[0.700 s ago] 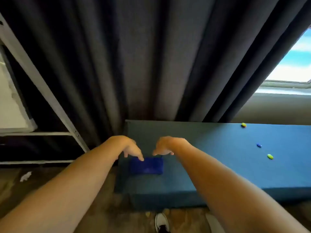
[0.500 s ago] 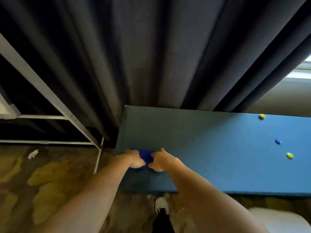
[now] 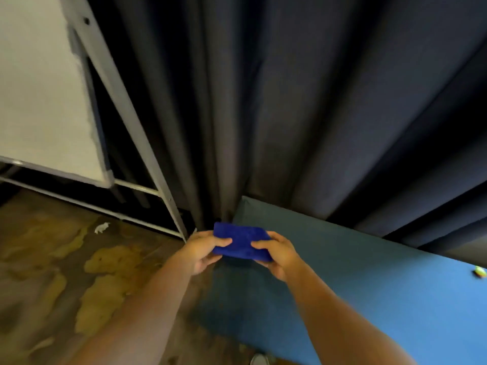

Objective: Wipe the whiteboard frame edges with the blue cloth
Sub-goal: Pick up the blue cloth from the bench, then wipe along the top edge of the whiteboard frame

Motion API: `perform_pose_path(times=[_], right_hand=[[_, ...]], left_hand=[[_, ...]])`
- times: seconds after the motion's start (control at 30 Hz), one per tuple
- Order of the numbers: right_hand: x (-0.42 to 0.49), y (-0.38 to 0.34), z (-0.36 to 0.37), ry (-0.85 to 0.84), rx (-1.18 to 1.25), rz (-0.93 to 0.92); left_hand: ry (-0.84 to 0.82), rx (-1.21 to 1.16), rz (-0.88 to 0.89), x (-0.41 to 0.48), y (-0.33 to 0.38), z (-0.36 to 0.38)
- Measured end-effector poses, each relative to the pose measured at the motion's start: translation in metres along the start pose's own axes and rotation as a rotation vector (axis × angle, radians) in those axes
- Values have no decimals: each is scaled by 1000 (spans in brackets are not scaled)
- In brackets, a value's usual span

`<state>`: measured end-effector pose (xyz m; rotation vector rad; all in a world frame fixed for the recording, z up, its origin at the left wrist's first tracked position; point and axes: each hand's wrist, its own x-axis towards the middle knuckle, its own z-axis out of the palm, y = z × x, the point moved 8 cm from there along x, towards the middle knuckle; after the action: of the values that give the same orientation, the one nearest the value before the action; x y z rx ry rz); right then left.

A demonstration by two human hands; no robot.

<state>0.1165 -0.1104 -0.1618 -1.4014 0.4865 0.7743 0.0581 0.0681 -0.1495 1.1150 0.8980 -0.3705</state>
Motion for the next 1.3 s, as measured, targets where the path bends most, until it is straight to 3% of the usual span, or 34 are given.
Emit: perform_pose_path(times=[0.1, 0.27, 0.6, 0.9, 1.3], right_hand=[[-28, -69, 78, -186, 65, -136], [-117, -157, 237, -474, 20, -310], [-285, -279, 497, -644, -186, -754], [-297, -389, 646, -617, -283, -1038], [-262, -602, 831, -302, -342, -1344]], left_hand=[[-36, -137, 193, -45, 84, -44], [0, -117, 509, -158, 208, -156], [195, -51, 974, -357, 387, -365], [187, -41, 1177, -366, 541, -462], [187, 12, 1345, -324, 818, -550]])
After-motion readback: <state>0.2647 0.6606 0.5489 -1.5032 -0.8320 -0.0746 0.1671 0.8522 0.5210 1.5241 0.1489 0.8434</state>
